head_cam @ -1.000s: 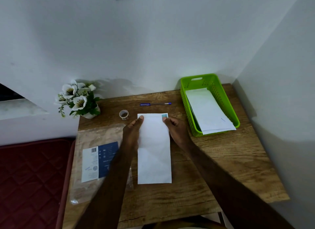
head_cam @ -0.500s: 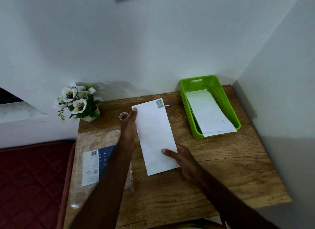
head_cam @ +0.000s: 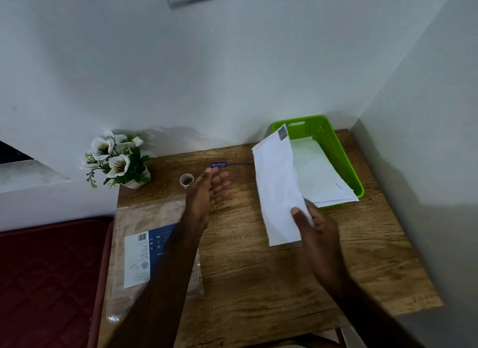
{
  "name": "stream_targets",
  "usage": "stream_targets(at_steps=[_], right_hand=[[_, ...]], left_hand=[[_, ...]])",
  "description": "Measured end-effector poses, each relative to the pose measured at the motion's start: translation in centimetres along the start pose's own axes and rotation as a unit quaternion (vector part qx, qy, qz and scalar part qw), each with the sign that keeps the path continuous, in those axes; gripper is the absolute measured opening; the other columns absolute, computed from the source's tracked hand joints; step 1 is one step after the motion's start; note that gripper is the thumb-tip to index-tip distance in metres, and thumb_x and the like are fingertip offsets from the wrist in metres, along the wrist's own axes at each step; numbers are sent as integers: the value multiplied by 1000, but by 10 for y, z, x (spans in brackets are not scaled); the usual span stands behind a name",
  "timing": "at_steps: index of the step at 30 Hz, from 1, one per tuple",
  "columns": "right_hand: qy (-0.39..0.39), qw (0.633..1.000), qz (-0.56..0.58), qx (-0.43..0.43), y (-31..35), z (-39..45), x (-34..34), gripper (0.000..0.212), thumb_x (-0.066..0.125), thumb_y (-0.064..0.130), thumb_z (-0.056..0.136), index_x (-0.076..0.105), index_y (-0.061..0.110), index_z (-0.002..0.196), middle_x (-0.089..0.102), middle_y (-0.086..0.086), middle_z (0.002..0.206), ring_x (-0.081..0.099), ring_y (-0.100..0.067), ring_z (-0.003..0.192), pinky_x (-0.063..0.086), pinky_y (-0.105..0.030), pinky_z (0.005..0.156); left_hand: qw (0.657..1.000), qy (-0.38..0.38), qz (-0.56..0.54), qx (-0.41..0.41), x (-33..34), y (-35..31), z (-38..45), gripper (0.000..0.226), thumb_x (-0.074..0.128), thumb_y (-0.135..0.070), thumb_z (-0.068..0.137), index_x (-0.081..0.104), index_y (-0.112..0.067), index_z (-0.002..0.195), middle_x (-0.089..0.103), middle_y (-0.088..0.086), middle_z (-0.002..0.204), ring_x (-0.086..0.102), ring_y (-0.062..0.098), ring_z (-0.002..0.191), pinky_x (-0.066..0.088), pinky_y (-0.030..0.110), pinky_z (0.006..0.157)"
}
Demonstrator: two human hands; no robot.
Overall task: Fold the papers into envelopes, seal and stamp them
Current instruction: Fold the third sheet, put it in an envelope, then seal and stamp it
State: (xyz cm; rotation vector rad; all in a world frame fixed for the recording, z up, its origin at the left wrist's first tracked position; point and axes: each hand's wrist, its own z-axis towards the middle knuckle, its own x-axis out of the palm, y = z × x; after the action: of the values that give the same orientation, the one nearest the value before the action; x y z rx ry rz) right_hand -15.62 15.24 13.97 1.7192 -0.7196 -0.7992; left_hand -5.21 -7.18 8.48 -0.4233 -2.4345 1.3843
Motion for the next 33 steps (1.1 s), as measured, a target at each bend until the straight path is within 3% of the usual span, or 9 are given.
stream_targets(at_steps=[2,4,7,9,12,18,21,29,33], right_hand=[[-58,995,-39,-76,20,5,-12,31,59,19,102,64,23,133,70,13,124,66,1,113,55,-20,96],[-116,979,-75,-151,37,12,-25,35,57,14,104,62,13,138,68,1,132,64,-6,120,51,-23,103],[-189,923,-194,-273,55,25,-42,41,51,1,102,60,11,140,70,-7,128,66,-13,111,46,-15,94],[-207,884,-261,-327,58,34,-51,50,47,-4,97,56,9,144,67,-10,133,66,-23,116,48,-27,98],[-197,833,-364,-368,37,52,-54,57,49,-10,91,53,5,145,56,-11,147,53,-26,137,44,-38,112],[-94,769,-527,-349,-23,85,-43,56,67,-16,75,61,-8,130,63,-26,133,63,-42,122,55,-56,94],[-61,750,-582,-308,-36,92,-33,52,71,-11,73,65,-9,124,67,-27,125,67,-42,115,58,-56,86],[-9,778,-569,-268,-44,108,-20,54,36,22,92,60,-5,132,64,-24,133,62,-37,124,52,-55,96],[-26,837,-478,-267,-47,107,-17,53,35,28,97,62,0,134,63,-19,136,59,-32,129,44,-51,107]], left_hand=[[1000,0,12,1,-3,2,0,39,39,-40,109,63,-16,129,76,2,117,74,20,105,60,41,88],[1000,-2,15,1,-5,5,-1,39,38,-39,110,64,-16,127,76,2,115,74,20,105,60,39,84],[1000,-3,17,4,-7,8,-1,39,38,-38,110,64,-15,128,76,3,115,73,20,105,60,36,80],[1000,-4,21,5,-8,9,-1,39,38,-38,110,63,-15,129,76,2,115,73,21,105,60,36,81],[1000,-7,25,3,-9,12,-1,39,39,-38,110,63,-15,130,77,3,113,73,22,105,60,39,85],[1000,-15,24,-4,-11,15,0,37,40,-37,109,65,-16,127,78,3,110,74,22,102,61,44,88],[999,-20,30,-9,-11,15,-2,37,39,-37,110,65,-16,126,78,3,110,74,21,101,61,39,82],[999,-21,43,-5,-8,21,-6,35,40,-36,109,66,-17,123,77,1,108,74,20,98,60,31,70],[999,-23,47,-1,-8,25,-5,34,41,-35,109,66,-16,122,78,0,104,76,16,90,61,30,68]])
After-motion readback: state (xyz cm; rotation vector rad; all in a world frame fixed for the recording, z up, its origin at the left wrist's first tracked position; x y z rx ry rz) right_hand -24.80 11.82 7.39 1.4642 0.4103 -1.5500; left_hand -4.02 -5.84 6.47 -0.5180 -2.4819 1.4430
